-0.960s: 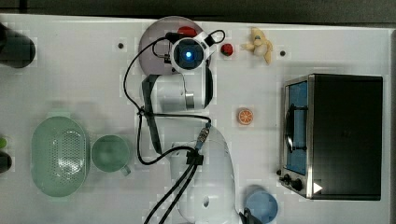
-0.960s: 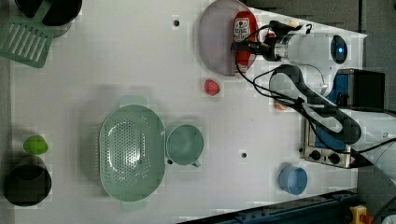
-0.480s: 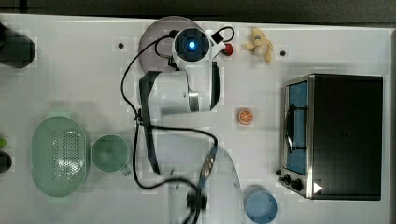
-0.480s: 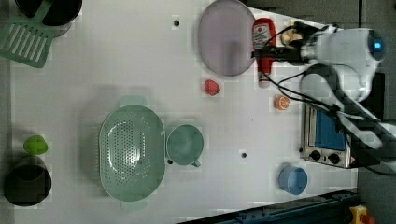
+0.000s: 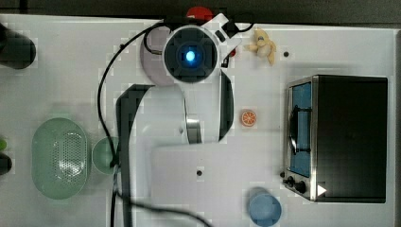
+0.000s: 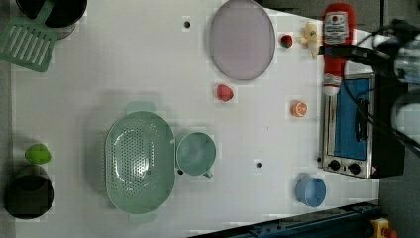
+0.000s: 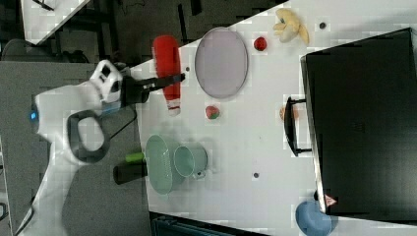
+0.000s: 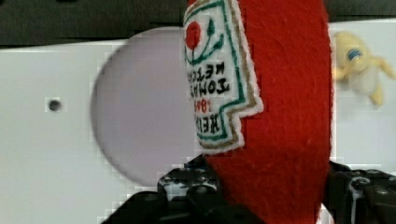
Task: Pick ketchup from plate and place it on table.
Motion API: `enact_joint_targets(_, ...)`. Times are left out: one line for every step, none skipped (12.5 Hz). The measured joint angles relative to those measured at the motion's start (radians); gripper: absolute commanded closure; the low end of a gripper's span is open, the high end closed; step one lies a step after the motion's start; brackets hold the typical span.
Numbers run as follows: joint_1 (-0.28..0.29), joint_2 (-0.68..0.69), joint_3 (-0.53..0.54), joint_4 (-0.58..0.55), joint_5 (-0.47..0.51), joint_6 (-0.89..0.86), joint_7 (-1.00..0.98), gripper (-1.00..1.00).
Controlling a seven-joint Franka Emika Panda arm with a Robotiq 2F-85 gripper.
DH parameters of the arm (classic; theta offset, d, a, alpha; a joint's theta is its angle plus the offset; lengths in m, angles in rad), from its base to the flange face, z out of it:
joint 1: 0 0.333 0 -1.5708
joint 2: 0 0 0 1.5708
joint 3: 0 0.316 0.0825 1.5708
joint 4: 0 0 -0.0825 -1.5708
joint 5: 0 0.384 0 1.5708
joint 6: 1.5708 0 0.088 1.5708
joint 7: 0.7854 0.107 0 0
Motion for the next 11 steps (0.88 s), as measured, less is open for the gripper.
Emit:
enact_joint_targets(-0.001,-0.058,-0.003,-0.046,-0.002,-0.02,0.0,-0.23)
enact_joint_targets(-0.007,-0.103,-0.004,-0.095,-0.003,-0.021,0.001,-0.23)
enact_joint_targets(-0.008,-0.129,-0.006,-0.136,-0.003,-0.021,0.003,-0.23)
enact_joint_targets(-0.006,-0.137,-0.012,-0.171,0.005,-0.022,0.003,-0.23)
enact_joint_targets(-0.007,-0.128,-0.019,-0.2,0.015,-0.028,0.006,-0.23)
enact_joint_targets(-0.012,-0.112,-0.027,-0.231,0.024,-0.031,0.016,-0.23)
enact_joint_targets(-0.022,-0.096,-0.029,-0.274,0.043,-0.036,0.027,-0.23)
enact_joint_targets(-0.028,-0.075,-0.033,-0.313,0.055,-0.042,0.035,-0.23)
enact_joint_targets(-0.029,-0.044,-0.041,-0.343,0.056,-0.041,0.048,-0.23)
enact_joint_targets(-0.032,-0.007,-0.044,-0.362,0.059,-0.038,0.06,-0.23)
enact_joint_targets(-0.036,0.031,-0.045,-0.37,0.062,-0.026,0.065,-0.23)
